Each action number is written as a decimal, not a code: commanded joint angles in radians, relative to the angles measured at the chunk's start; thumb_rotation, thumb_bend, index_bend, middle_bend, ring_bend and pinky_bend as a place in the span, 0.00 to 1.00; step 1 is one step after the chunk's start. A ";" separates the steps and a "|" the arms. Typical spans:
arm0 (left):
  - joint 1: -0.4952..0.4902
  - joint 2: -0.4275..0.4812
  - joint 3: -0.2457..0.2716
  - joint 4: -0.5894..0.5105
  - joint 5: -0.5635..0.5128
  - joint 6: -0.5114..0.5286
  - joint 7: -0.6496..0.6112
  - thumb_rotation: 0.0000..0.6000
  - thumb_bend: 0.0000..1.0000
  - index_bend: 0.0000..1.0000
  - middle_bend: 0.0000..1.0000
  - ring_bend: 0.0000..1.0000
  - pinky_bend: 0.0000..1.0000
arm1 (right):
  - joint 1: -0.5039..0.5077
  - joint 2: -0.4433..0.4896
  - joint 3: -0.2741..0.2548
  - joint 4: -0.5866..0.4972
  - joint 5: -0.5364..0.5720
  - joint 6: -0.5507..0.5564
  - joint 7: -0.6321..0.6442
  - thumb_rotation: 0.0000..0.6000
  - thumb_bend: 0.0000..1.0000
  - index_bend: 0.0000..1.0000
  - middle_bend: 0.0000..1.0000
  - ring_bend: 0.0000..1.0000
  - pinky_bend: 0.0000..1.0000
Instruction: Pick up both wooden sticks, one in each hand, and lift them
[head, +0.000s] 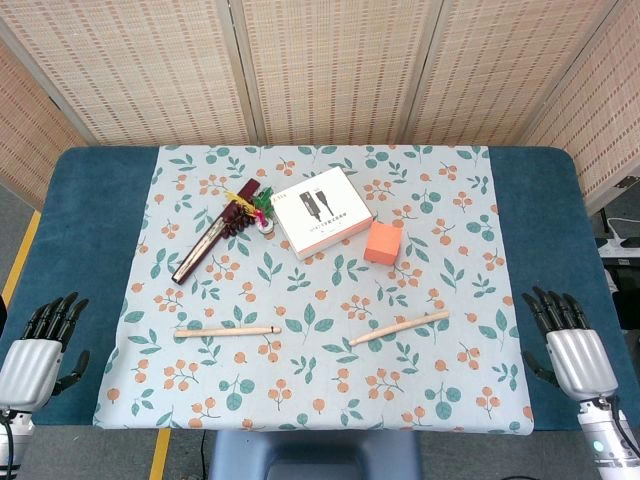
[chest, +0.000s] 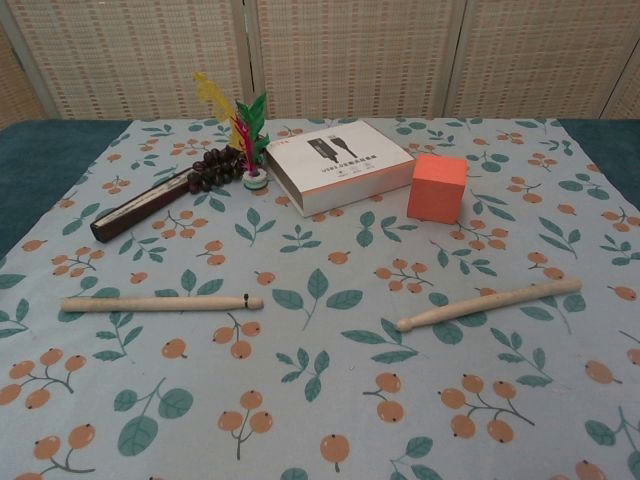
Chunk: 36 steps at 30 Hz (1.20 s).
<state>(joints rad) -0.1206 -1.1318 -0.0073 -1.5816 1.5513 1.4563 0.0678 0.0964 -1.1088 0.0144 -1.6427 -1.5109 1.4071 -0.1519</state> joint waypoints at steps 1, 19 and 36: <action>-0.002 -0.007 0.005 0.002 0.007 -0.005 -0.005 1.00 0.45 0.00 0.00 0.00 0.10 | -0.005 0.008 0.004 -0.007 0.001 0.011 0.011 1.00 0.24 0.00 0.00 0.00 0.00; -0.182 -0.322 -0.016 0.138 0.032 -0.247 0.173 1.00 0.46 0.22 0.29 0.05 0.02 | -0.021 0.037 -0.003 -0.039 -0.016 0.034 0.023 1.00 0.24 0.00 0.00 0.00 0.00; -0.254 -0.516 -0.029 0.331 -0.033 -0.324 0.354 1.00 0.43 0.23 0.28 0.05 0.02 | -0.022 0.059 -0.008 -0.074 0.029 -0.007 0.007 1.00 0.24 0.00 0.00 0.00 0.00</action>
<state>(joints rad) -0.3685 -1.6336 -0.0310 -1.2666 1.5289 1.1361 0.4116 0.0749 -1.0524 0.0069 -1.7135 -1.4863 1.4033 -0.1435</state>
